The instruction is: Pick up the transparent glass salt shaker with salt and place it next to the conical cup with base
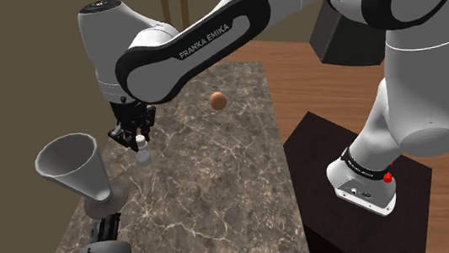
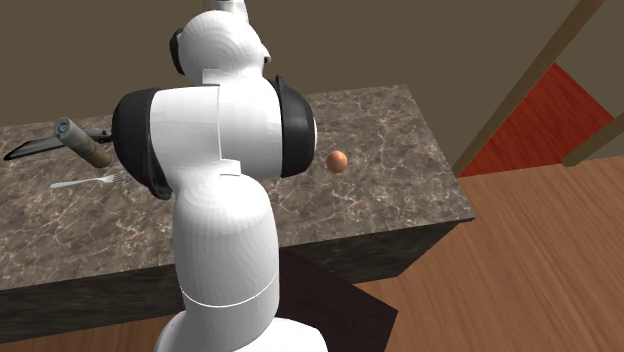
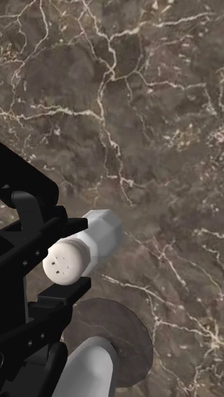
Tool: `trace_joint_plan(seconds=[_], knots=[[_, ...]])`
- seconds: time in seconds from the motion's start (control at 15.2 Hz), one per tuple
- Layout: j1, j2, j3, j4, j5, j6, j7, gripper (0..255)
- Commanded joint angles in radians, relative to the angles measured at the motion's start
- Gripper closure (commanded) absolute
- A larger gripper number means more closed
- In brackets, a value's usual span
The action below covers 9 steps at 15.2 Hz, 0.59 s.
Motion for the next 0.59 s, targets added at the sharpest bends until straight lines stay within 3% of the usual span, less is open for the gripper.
trace_joint_plan(seconds=[0.0,0.46,0.53], knots=[[0.002,0.009,-0.001,-0.001,-0.003,0.011,0.002,255],[0.002,0.009,-0.001,-0.001,-0.003,0.011,0.002,255],[0.002,0.009,-0.001,-0.001,-0.003,0.011,0.002,0]])
